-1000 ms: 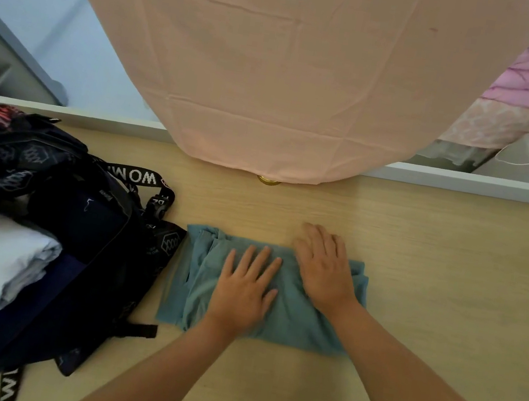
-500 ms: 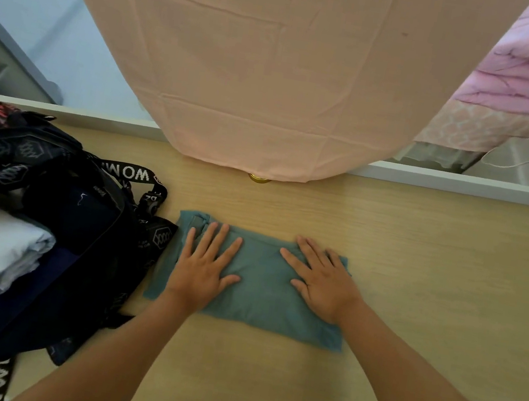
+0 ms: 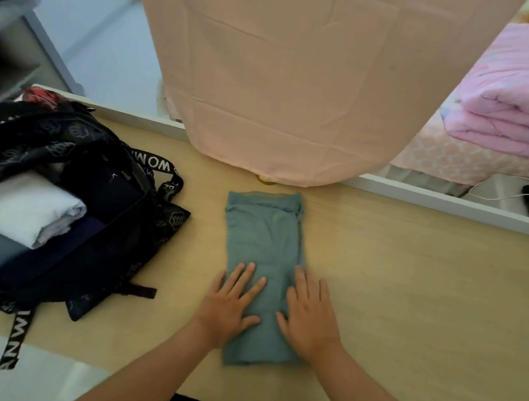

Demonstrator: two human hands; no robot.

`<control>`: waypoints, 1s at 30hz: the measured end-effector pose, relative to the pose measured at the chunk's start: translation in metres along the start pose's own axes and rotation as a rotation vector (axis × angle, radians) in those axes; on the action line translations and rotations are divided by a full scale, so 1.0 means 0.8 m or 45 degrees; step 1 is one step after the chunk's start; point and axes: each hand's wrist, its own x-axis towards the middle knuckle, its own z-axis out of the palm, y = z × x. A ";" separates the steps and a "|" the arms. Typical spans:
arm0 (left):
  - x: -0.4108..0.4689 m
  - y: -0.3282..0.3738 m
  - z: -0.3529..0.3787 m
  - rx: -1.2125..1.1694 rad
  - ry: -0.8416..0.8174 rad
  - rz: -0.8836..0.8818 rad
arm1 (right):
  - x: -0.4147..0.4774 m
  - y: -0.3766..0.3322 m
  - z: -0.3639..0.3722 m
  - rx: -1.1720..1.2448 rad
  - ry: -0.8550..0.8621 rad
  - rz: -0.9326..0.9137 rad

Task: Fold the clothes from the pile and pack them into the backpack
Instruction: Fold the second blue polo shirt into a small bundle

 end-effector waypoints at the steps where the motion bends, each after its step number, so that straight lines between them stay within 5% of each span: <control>1: -0.006 -0.005 -0.005 -0.007 0.004 -0.017 | -0.005 -0.001 0.005 -0.011 0.050 -0.108; 4: -0.029 -0.015 -0.007 0.023 0.024 0.055 | -0.019 -0.007 0.016 -0.015 0.092 -0.377; 10: -0.064 -0.015 0.008 0.000 0.030 0.187 | -0.042 0.001 0.024 0.048 0.227 -0.559; 14: -0.066 0.000 -0.002 -0.111 0.091 0.190 | -0.054 0.011 0.028 0.139 -0.090 -0.525; 18: -0.072 0.010 -0.004 -0.180 -0.089 0.125 | -0.048 0.010 0.024 0.152 -0.159 -0.524; 21: -0.074 0.019 -0.009 -0.071 -0.186 0.105 | -0.042 0.004 0.021 0.196 -0.047 -0.470; 24: -0.075 0.019 -0.011 -0.077 -0.118 0.123 | -0.033 -0.002 0.005 0.572 -0.028 -0.287; 27: -0.079 0.015 -0.015 -0.390 0.147 0.207 | -0.024 -0.002 -0.021 0.979 0.029 -0.073; 30: -0.080 0.013 -0.041 -0.854 0.309 -0.013 | -0.020 0.006 -0.036 1.178 0.015 0.047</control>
